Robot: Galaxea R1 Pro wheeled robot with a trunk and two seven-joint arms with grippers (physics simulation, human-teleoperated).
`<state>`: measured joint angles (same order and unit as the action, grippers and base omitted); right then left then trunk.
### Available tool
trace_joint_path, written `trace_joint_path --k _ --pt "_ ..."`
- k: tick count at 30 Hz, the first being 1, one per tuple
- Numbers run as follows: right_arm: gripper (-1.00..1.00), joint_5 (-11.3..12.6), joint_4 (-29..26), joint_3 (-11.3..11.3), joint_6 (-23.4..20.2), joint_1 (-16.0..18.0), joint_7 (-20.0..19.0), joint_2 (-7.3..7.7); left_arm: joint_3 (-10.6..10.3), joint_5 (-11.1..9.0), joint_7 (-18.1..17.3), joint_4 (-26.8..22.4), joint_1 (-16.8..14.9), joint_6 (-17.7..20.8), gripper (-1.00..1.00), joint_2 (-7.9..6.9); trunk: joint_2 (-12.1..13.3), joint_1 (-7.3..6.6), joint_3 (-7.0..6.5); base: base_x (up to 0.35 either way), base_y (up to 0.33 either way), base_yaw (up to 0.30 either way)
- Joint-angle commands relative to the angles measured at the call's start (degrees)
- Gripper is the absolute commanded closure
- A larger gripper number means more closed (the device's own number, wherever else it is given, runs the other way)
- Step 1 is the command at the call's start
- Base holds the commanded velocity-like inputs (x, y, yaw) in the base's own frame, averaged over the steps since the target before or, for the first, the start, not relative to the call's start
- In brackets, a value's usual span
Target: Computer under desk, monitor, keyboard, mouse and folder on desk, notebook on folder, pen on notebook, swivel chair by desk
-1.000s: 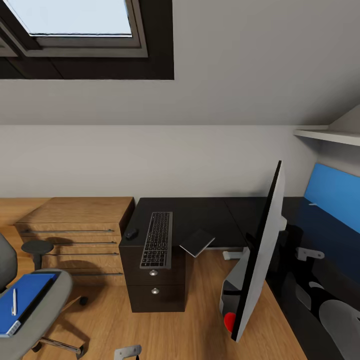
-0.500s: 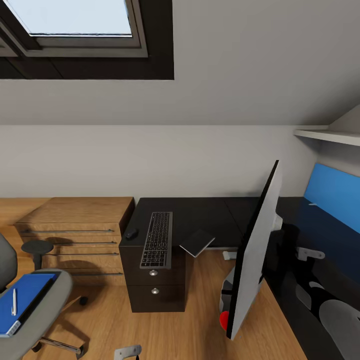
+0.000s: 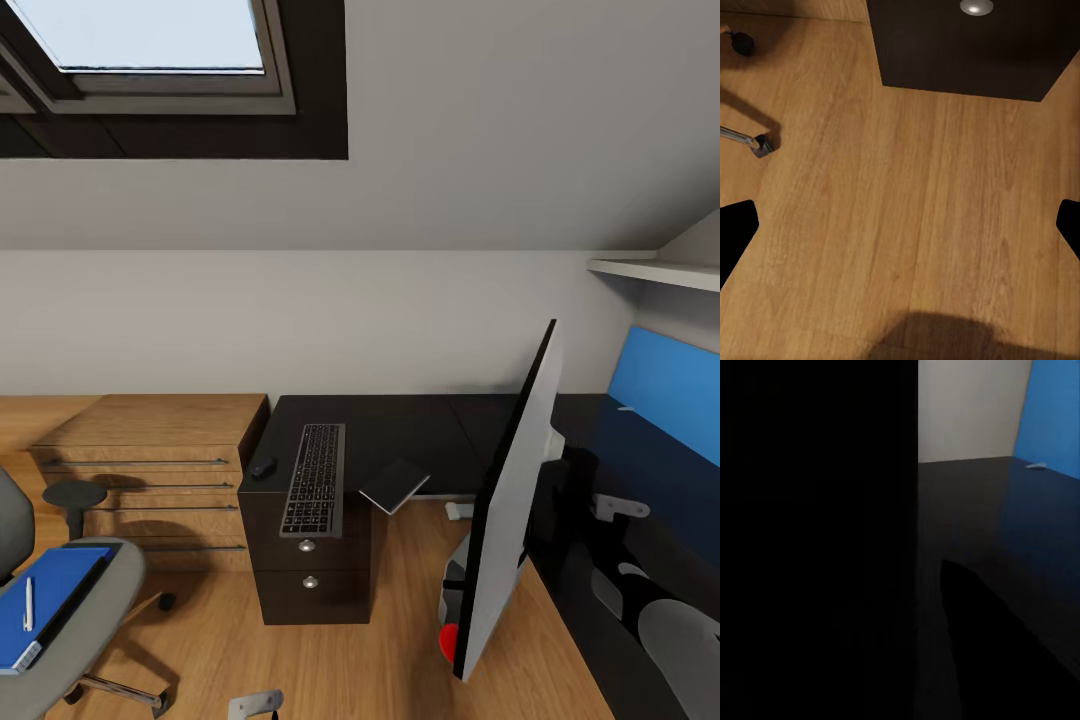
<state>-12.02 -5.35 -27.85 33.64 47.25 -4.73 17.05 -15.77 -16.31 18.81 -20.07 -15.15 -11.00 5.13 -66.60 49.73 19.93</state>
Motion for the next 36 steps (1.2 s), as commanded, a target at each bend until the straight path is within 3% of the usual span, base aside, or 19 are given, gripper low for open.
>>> trace_joint_path --k 1,20,36 --pt "1.0 -0.46 0.09 -0.01 0.2 0.07 -0.54 0.0 -0.52 -0.56 0.35 0.03 -0.06 -0.25 -1.0 -0.03 -0.04 0.0 0.07 0.0 0.0 0.0" --pt "1.0 -0.55 -0.03 0.08 0.2 0.05 -0.45 -0.02 -0.52 -0.56 0.35 0.03 -0.06 -0.25 -1.0 -0.03 -0.04 0.0 0.07 -0.002 0.0 0.0" --pt "1.0 -0.55 -0.09 0.08 0.2 0.09 -0.45 0.0 -0.57 -0.56 0.35 0.03 -0.06 -0.17 -1.0 -0.03 -0.04 0.0 0.07 -0.295 0.0 0.0"
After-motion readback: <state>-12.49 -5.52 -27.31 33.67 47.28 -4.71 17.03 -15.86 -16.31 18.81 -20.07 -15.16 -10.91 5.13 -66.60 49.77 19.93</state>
